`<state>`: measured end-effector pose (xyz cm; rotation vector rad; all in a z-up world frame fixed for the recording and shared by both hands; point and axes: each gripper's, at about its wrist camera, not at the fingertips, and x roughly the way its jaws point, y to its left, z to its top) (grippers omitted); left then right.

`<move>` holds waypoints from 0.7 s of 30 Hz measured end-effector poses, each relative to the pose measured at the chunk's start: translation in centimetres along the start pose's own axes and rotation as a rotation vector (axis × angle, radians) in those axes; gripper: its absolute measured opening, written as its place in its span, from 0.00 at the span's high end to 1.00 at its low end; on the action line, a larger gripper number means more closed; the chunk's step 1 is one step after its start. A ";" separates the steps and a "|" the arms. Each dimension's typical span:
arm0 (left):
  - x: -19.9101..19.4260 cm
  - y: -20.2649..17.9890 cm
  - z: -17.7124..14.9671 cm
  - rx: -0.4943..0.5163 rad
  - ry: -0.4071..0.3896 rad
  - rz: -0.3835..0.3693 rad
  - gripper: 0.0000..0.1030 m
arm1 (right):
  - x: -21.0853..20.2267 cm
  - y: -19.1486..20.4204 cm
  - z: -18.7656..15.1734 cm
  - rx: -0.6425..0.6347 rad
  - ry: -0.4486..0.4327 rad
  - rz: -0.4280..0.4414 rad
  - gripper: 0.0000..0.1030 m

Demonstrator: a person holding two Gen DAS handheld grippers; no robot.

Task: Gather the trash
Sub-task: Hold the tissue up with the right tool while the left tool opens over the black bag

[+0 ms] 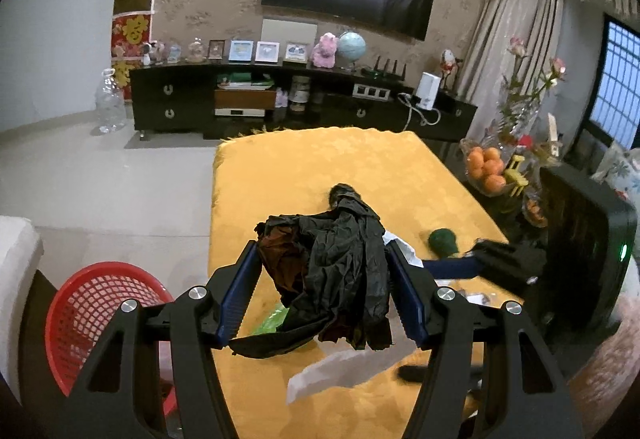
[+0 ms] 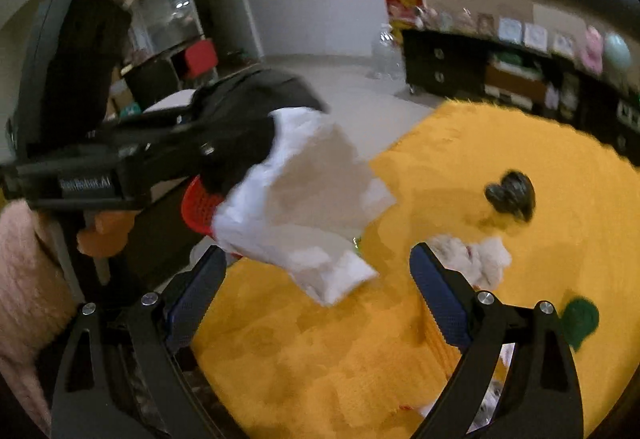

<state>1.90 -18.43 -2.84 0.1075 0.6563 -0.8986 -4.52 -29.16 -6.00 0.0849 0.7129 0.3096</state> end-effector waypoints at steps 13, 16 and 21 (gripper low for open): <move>-0.2 -0.4 0.0 0.016 -0.010 -0.016 0.37 | 1.3 -4.5 0.1 0.162 0.018 -0.188 0.87; 0.2 -0.6 -0.2 0.035 0.003 -0.001 0.37 | 0.4 -6.2 0.2 0.217 -0.006 -0.249 0.87; 1.1 -0.4 -0.9 0.043 0.055 -0.009 0.31 | -0.8 -8.5 -0.4 0.315 -0.031 -0.320 0.87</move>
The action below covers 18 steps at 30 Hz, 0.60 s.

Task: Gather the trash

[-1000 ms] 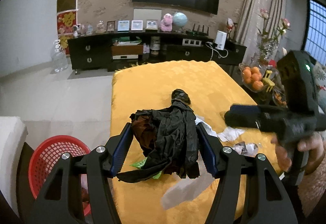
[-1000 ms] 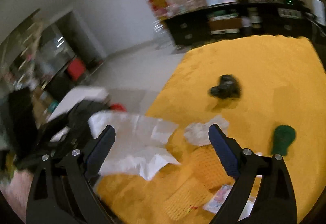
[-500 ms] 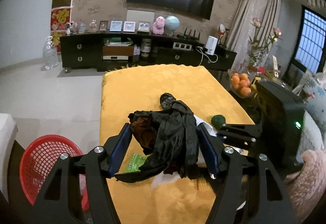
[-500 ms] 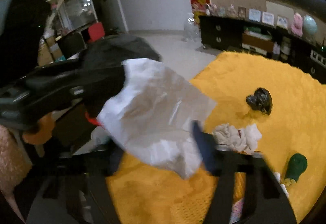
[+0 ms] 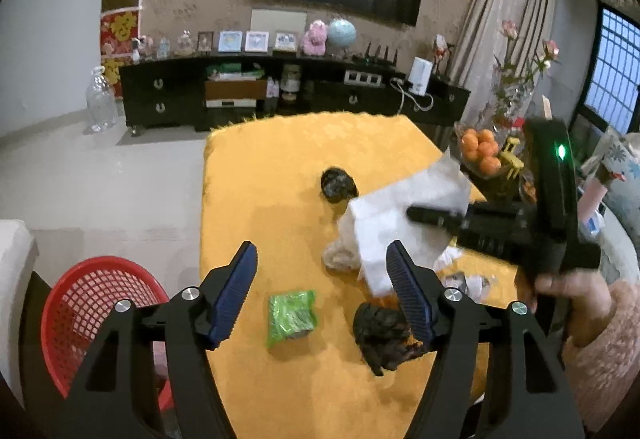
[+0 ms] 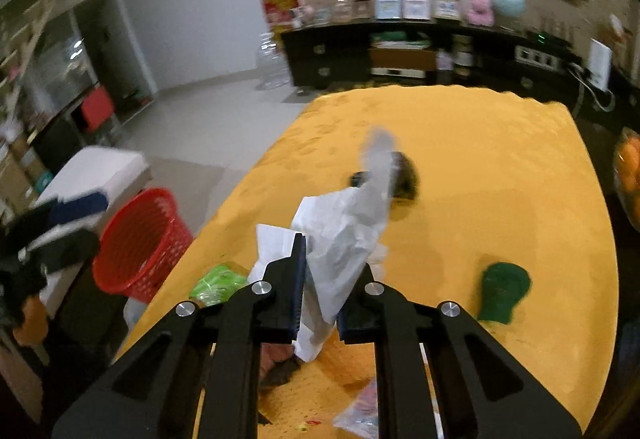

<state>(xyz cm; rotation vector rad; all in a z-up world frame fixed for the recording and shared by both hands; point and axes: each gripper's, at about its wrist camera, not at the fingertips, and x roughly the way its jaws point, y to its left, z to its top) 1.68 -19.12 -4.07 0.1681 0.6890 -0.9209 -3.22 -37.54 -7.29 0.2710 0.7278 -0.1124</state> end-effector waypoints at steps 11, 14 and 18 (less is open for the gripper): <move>4.0 -5.1 -3.3 0.142 0.127 -0.023 0.20 | -3.1 -1.2 0.4 0.038 -0.088 -0.094 0.87; 5.3 -6.3 -4.0 0.183 0.150 -0.017 0.20 | -3.1 -1.2 0.4 0.036 -0.086 -0.095 0.87; 7.0 -6.3 -4.3 0.169 0.179 -0.001 0.21 | -3.5 -1.5 0.3 0.044 -0.087 -0.099 0.87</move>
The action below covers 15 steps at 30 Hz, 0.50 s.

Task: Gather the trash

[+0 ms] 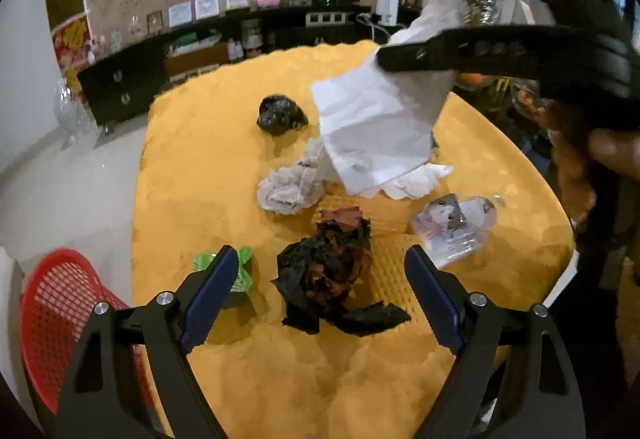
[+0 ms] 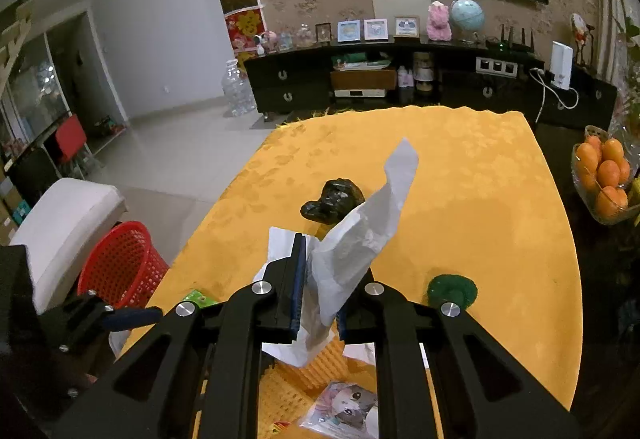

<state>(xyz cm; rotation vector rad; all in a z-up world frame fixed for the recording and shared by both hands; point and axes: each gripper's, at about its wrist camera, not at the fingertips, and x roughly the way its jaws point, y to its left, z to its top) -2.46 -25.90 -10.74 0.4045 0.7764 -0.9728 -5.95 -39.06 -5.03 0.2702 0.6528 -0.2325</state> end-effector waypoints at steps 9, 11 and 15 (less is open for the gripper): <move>2.9 0.3 -0.6 -0.020 0.079 0.009 0.62 | -0.9 -0.1 0.2 0.008 -0.019 -0.013 0.87; 2.6 0.6 -0.6 -0.021 0.073 0.006 0.64 | -1.0 -0.3 0.2 0.016 -0.024 -0.019 0.87; 0.9 1.2 -0.1 -0.042 0.022 0.014 0.66 | -1.8 -0.5 0.5 0.030 -0.050 -0.040 0.87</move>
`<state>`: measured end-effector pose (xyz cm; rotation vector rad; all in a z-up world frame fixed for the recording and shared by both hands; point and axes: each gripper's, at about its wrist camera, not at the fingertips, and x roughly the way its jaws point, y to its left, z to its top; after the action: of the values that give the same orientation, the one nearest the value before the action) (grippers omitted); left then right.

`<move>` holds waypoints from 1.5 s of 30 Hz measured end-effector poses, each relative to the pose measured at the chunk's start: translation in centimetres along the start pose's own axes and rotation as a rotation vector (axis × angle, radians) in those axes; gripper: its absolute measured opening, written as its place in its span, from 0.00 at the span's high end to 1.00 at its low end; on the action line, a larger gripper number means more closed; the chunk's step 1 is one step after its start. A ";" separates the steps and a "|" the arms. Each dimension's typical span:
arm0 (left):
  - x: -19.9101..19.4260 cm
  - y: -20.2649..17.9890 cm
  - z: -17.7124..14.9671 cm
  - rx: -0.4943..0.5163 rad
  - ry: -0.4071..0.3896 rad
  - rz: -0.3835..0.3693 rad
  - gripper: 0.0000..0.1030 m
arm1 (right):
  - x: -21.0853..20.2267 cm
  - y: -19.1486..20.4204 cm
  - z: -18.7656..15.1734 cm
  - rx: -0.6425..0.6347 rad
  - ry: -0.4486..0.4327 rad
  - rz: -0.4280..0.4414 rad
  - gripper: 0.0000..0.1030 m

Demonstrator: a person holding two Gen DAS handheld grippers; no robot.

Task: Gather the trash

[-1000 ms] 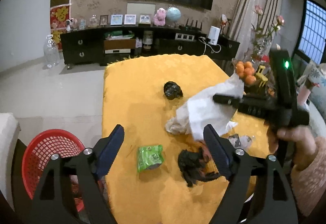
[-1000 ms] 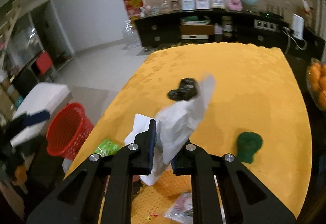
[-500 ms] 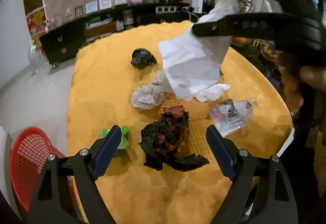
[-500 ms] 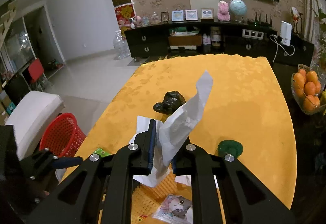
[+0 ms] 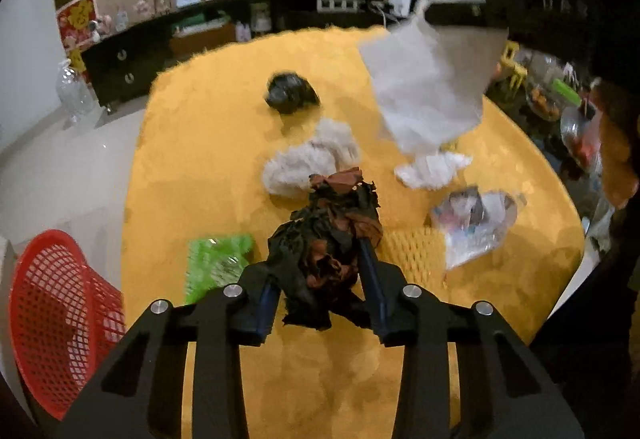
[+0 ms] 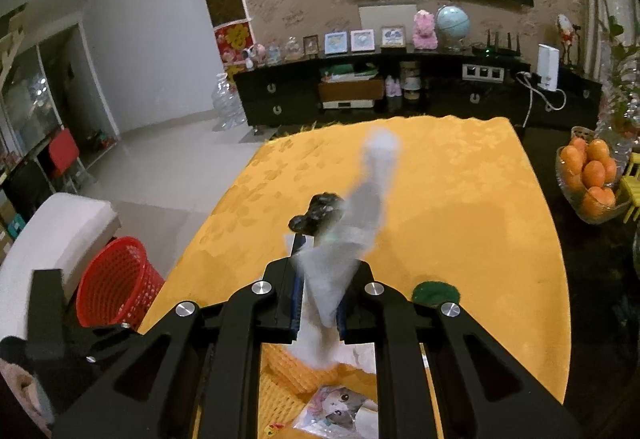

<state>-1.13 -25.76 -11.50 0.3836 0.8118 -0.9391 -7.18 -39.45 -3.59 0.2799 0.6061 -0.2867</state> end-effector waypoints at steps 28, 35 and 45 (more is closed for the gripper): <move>-15.8 10.8 1.2 -0.294 -0.370 0.353 0.66 | -0.9 9.6 3.3 -0.189 -0.097 0.062 0.87; -18.6 14.9 -1.0 -0.394 -0.381 0.432 0.66 | 0.1 15.6 5.5 -0.290 -0.103 0.155 0.87; -18.5 20.0 -4.8 -0.499 -0.290 0.530 0.66 | 4.6 24.3 6.0 -0.402 -0.008 0.376 0.87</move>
<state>7.20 -1.39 -1.48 0.0148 0.6051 -0.2684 7.84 -19.86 2.60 0.0010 0.5768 0.1970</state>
